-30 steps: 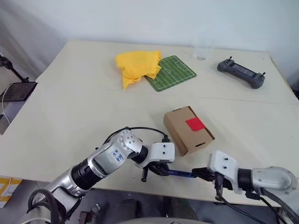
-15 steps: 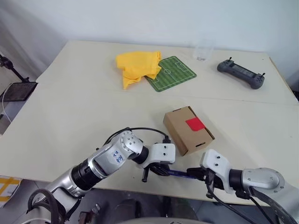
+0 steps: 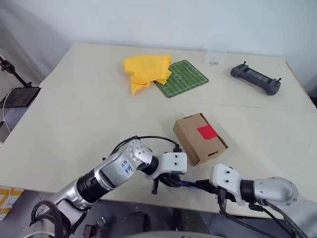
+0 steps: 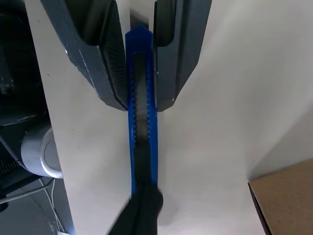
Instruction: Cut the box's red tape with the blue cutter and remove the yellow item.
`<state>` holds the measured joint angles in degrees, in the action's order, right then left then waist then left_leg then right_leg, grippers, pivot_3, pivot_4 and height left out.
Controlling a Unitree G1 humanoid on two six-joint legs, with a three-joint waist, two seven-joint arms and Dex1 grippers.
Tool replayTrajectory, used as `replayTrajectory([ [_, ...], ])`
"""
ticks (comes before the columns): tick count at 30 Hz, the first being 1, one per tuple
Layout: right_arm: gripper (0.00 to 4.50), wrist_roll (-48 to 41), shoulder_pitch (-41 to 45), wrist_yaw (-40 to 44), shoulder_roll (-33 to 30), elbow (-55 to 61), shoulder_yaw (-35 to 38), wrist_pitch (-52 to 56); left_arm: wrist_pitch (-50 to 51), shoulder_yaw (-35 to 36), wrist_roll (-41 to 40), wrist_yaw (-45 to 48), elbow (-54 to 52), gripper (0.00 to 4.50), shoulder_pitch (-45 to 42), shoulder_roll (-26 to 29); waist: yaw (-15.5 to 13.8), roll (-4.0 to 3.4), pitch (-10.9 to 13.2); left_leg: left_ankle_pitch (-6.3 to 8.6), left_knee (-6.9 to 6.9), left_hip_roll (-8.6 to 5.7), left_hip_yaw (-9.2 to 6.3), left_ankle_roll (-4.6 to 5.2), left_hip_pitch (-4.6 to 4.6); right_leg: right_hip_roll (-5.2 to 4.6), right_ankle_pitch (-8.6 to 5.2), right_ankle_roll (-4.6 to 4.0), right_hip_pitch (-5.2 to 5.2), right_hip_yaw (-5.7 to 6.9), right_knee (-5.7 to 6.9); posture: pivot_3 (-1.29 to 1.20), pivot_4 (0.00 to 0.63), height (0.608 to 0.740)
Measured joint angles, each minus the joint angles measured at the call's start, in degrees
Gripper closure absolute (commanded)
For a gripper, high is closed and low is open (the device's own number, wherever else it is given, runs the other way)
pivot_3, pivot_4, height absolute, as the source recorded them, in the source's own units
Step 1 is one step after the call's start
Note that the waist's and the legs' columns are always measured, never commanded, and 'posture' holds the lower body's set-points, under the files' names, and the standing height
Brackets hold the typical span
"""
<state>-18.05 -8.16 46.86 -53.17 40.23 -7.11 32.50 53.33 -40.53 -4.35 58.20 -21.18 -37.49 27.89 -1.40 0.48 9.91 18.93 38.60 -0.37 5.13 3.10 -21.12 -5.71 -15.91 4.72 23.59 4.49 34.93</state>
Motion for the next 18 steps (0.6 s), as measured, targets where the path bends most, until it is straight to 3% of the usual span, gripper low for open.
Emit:
replayTrajectory([
  [7, 4.47, 1.7, 5.9, 0.3, 3.9, -1.5, -6.2, 0.1, 0.4, -0.3, 0.0, -0.1, -0.1, 4.07, -0.3, -0.3, 0.0, 0.03, 0.0, 0.01, 0.01, 0.0, -0.03, -0.01, -0.01, 0.0, 0.0, 0.0, 0.0, 0.0, 0.0, 0.0, 0.15, 0.74],
  [15, 4.47, -0.7, 2.9, 0.6, 4.2, -1.0, -3.2, 1.1, -1.3, -0.7, 0.0, 0.1, 0.2, 4.07, -0.4, 0.0, -0.2, 0.01, 0.0, 0.05, 0.02, 0.0, -0.06, 0.01, -0.08, -0.01, 0.0, 0.0, 0.01, 0.01, -0.02, 0.0, 0.15, 0.74],
  [18, 3.59, -13.1, -3.7, 1.3, 3.5, 2.9, 8.2, 9.4, -10.4, 0.0, 0.1, 1.3, 1.3, 4.07, 1.2, 2.5, -0.1, -0.08, 0.1, 0.1, -0.03, 0.0, -0.09, 0.01, -0.13, 0.0, 0.0, 0.0, 0.06, 0.02, -0.05, 0.0, 0.15, 0.74],
])
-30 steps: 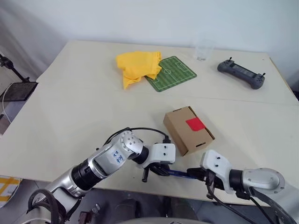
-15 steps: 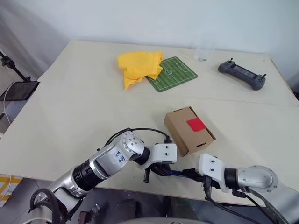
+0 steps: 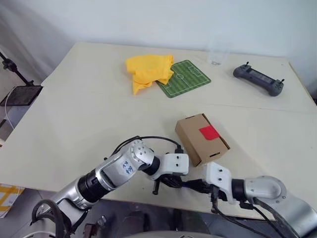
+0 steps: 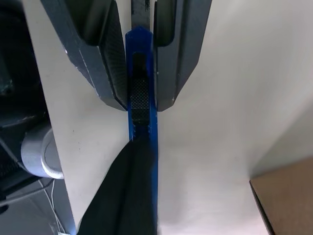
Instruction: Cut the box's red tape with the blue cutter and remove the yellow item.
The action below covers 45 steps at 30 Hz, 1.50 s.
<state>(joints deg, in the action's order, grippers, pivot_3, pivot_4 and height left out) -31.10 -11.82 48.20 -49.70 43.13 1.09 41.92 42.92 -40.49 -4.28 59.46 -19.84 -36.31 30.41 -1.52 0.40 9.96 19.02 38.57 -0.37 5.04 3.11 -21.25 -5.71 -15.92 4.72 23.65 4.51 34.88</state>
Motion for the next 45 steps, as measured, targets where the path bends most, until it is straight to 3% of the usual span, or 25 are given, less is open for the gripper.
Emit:
replayTrajectory([
  [4, 2.21, -24.6, -0.7, -5.0, -2.7, 3.9, 18.9, 10.9, -21.0, 5.3, 0.8, -1.2, 3.4, 4.07, 1.6, -0.1, 0.2, -0.06, 0.1, -0.02, 0.05, 0.01, 0.03, 0.02, 0.0, -0.01, 0.04, 0.07, -0.02, -0.01, -0.02, 0.0, 0.15, 0.74],
  [6, 1.53, -40.1, -1.5, -11.5, -8.1, 3.3, 25.7, 14.7, -30.1, 7.5, 0.9, -0.5, 3.4, 4.07, 1.6, 0.2, 0.2, -0.13, 0.1, -0.03, -0.04, 0.01, 0.04, 0.06, 0.06, -0.04, 0.03, 0.05, -0.06, -0.02, -0.05, 0.0, 0.15, 0.74],
  [10, 0.12, -69.7, -5.4, -26.8, -25.2, -2.9, 32.2, 17.8, -37.2, 8.5, 1.1, 1.3, 5.0, 4.07, 2.0, 0.5, 0.2, -0.24, 0.2, 0.05, -0.21, 0.01, 0.07, 0.36, 0.07, -0.06, 0.02, 0.02, -0.04, -0.01, -0.19, 0.0, 0.15, 0.74],
  [12, 0.05, -77.7, -5.3, -31.1, -30.3, -6.1, 33.1, 16.9, -38.0, 8.8, 1.1, 1.1, 5.0, 4.07, 1.9, -1.7, 0.1, -0.21, 0.2, -0.12, -0.23, 0.01, 0.06, 0.08, 0.04, -0.05, 0.03, 0.05, -0.06, 0.05, -0.29, 0.0, 0.15, 0.74],
  [26, 0.05, -80.8, 0.5, -37.2, -34.8, -8.6, 14.6, 9.9, -38.3, 8.9, 3.3, 0.7, 7.5, 4.07, 0.6, -6.6, 0.0, -0.2, 0.2, 0.09, 0.29, 0.01, 0.01, 0.44, -0.39, -0.02, 0.24, 0.43, -0.11, 0.21, -0.75, 0.0, 0.15, 0.74],
  [32, 0.05, -80.8, 6.2, -41.5, -32.0, -9.6, 9.1, 8.2, -38.1, 8.9, 4.0, 0.7, 8.0, 4.07, 0.3, -7.1, 0.1, -0.2, 0.2, 0.11, 0.43, 0.01, 0.01, 0.46, -0.45, -0.03, 0.27, 0.49, -0.14, 0.21, -0.83, 0.0, 0.15, 0.74],
  [45, 0.05, -80.8, 11.9, -47.3, -24.2, -13.5, 4.6, 11.0, -38.0, 9.0, 4.5, 0.6, 8.9, 4.07, 0.2, -8.0, 0.0, -0.22, 0.2, 0.13, 0.43, 0.01, 0.0, 0.49, -0.47, -0.03, 0.3, 0.53, -0.14, 0.23, -0.82, 0.0, 0.15, 0.74],
])
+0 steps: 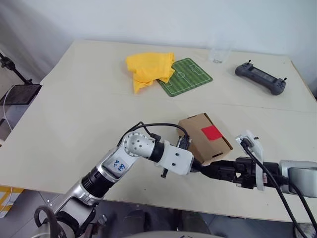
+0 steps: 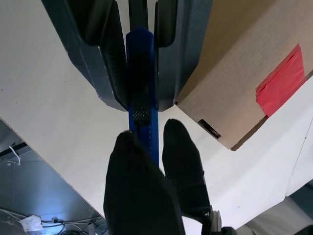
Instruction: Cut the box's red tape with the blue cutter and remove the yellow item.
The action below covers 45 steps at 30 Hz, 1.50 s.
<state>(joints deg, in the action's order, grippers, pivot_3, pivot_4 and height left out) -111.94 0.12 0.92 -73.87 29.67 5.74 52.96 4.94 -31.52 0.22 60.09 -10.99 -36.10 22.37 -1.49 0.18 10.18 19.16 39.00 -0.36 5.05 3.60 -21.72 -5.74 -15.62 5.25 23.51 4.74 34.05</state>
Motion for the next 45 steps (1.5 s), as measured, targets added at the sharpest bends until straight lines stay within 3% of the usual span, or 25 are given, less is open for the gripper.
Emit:
replayTrajectory([
  [5, 0.05, 0.0, 1.0, -0.5, 0.5, -0.8, -0.9, 1.2, 0.2, 0.0, 0.1, 0.0, 0.1, 4.07, -0.1, 0.0, 0.0, 0.0, 0.0, 0.01, 0.0, 0.0, 0.0, 0.01, 0.0, 0.0, 0.0, 0.0, 0.01, 0.0, 0.0, 0.0, 0.15, 0.74],
  [6, 0.22, 0.0, 1.1, -0.4, 0.5, -0.8, -0.9, 1.4, 0.2, 0.0, 0.1, 0.0, 0.1, 4.07, -0.1, 0.0, 0.0, 0.0, 0.0, 0.01, 0.0, 0.0, 0.0, 0.02, 0.0, 0.0, 0.0, 0.0, 0.01, 0.0, 0.0, 0.0, 0.15, 0.74],
  [8, 0.67, 0.0, 1.1, -0.4, 0.5, -0.8, -0.9, 2.1, 0.3, 0.0, 0.1, 0.0, 0.1, 4.07, -0.1, 0.0, 0.0, 0.0, 0.0, 0.02, 0.0, 0.0, 0.0, 0.03, 0.0, 0.0, 0.0, 0.0, 0.01, 0.0, 0.0, 0.0, 0.15, 0.74],
  [14, 2.7, -0.1, 1.1, 0.1, 0.6, -0.9, -0.9, 2.3, 0.4, 0.0, 0.1, 0.0, 0.2, 4.07, -0.4, 0.0, 0.0, 0.0, 0.0, 0.02, 0.0, 0.0, 0.0, 0.04, -0.01, 0.0, 0.0, 0.01, 0.01, 0.0, 0.0, 0.0, 0.15, 0.74],
  [26, 2.7, -0.2, 0.4, -0.4, 2.7, -1.3, -0.7, 2.3, 0.5, 0.0, 0.2, 0.1, 0.3, 4.07, -0.7, 0.2, 0.0, 0.0, 0.0, 0.02, 0.0, 0.0, 0.0, 0.04, -0.01, -0.01, 0.01, 0.01, 0.0, 0.0, 0.0, 0.0, 0.15, 0.74],
  [29, 3.25, -0.5, 0.3, -0.4, 3.4, -1.4, -0.7, 2.4, 0.6, 0.0, 0.3, 0.1, 0.4, 4.07, -0.7, 0.2, 0.0, 0.0, 0.0, 0.02, 0.0, 0.0, 0.0, 0.04, -0.01, 0.0, 0.01, 0.02, 0.0, 0.0, 0.0, 0.0, 0.15, 0.74],
  [33, 4.42, -1.4, 0.0, -0.3, 4.4, -1.2, -0.2, 2.5, 0.7, 0.0, 0.6, 0.1, 0.7, 4.07, -0.7, 0.3, 0.0, 0.0, 0.0, 0.02, 0.0, 0.0, 0.0, 0.04, -0.01, -0.01, 0.01, 0.02, 0.0, 0.0, 0.0, 0.0, 0.15, 0.74],
  [40, 4.42, -1.4, -1.9, 0.8, 4.8, -0.8, 1.5, 2.6, 1.9, 0.1, 0.0, 0.9, 0.5, 4.07, -0.7, 0.0, 0.0, 0.0, 0.0, 0.04, 0.0, 0.0, 0.0, 0.06, -0.01, -0.01, 0.01, 0.02, 0.01, 0.0, 0.0, 0.0, 0.15, 0.74],
  [45, 4.42, -0.7, -5.8, 4.1, 3.6, -0.6, 6.0, 2.7, 5.4, 2.5, -5.0, 2.5, -0.7, 2.54, -0.5, -0.3, 0.0, -0.02, 0.0, 0.04, 0.02, 0.0, 0.0, 0.07, -0.04, -0.02, 0.02, 0.04, 0.01, 0.0, 0.0, 0.0, 0.15, 0.74],
])
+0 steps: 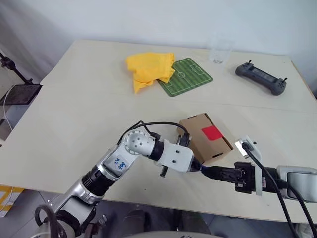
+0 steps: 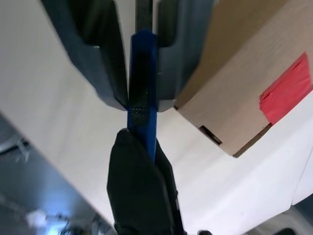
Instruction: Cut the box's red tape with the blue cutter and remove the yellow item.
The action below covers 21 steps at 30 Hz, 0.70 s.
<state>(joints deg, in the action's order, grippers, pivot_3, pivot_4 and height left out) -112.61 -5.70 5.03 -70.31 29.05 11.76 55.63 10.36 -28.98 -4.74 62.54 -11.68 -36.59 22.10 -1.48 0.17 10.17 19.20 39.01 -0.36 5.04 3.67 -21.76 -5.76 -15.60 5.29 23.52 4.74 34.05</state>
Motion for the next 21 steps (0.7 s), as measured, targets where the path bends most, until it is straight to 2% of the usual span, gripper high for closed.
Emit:
replayTrajectory([
  [2, 4.42, 0.0, -3.3, 2.9, -1.7, 0.3, 4.3, 0.4, 3.4, 2.1, -4.1, 1.2, -1.8, 1.97, 0.9, 0.6, 0.0, -0.02, 0.0, 0.0, -0.01, 0.0, -0.01, 0.0, 0.0, 0.0, 0.0, 0.0, 0.01, 0.0, 0.0, 0.0, 0.15, 0.74],
  [4, 4.42, 0.2, -8.9, 6.4, -3.1, 1.2, 10.6, 1.5, 6.5, 4.9, -9.7, 5.1, -4.1, 1.4, 3.5, 4.7, 0.1, -0.03, 0.0, 0.0, -0.06, 0.02, -0.06, -0.06, 0.01, 0.02, -0.02, -0.04, 0.02, 0.06, 0.02, 0.0, 0.15, 0.74],
  [7, 4.42, 0.4, -18.0, 11.1, -3.2, 3.0, 21.8, 3.2, 11.1, 10.7, -17.0, 10.2, -4.9, 1.36, 7.8, 11.7, 0.2, -0.08, 0.0, 0.0, -0.04, 0.04, -0.06, -0.11, 0.04, 0.07, -0.04, -0.07, -0.01, 0.07, 0.05, 0.0, 0.15, 0.74],
  [11, 4.42, 0.5, -30.4, 15.5, -0.2, 8.1, 38.4, 4.7, 12.1, 17.6, -21.8, 13.0, -0.1, 1.36, 9.7, 15.2, -0.7, -0.07, 0.0, 0.06, -0.01, 0.04, -0.17, -0.01, 0.0, 0.06, -0.03, -0.05, -0.13, 0.06, -0.11, 0.0, 0.15, 0.74],
  [14, 4.42, 0.5, -36.8, 16.0, 3.1, 8.9, 48.8, 5.7, 12.2, 21.7, -22.4, 12.3, 7.8, 1.97, 7.6, 14.5, -1.2, -0.05, 0.0, 0.22, 0.0, 0.02, -0.16, 0.16, -0.04, 0.06, 0.01, -0.1, -0.11, -0.07, -0.2, 0.0, 0.15, 0.74],
  [18, 4.42, 0.5, -42.5, 13.2, 5.2, 8.8, 58.9, 6.5, 12.9, 23.5, -23.0, 10.2, 15.7, 3.19, 1.1, 10.7, -1.5, -0.05, 0.0, 0.15, 0.0, 0.0, -0.12, -0.06, -0.23, 0.06, 0.14, 0.05, 0.06, -0.13, -0.27, 0.0, 0.15, 0.74],
  [21, 4.42, 0.5, -45.4, 9.3, 6.5, 8.3, 66.9, 8.3, 11.5, 22.7, -20.7, 8.1, 24.6, 4.14, -7.6, 4.4, -2.1, -0.04, 0.0, 0.14, 0.01, -0.02, -0.13, 0.04, -0.42, 0.08, 0.18, 0.14, 0.23, -0.11, -0.25, 0.0, 0.15, 0.74],
])
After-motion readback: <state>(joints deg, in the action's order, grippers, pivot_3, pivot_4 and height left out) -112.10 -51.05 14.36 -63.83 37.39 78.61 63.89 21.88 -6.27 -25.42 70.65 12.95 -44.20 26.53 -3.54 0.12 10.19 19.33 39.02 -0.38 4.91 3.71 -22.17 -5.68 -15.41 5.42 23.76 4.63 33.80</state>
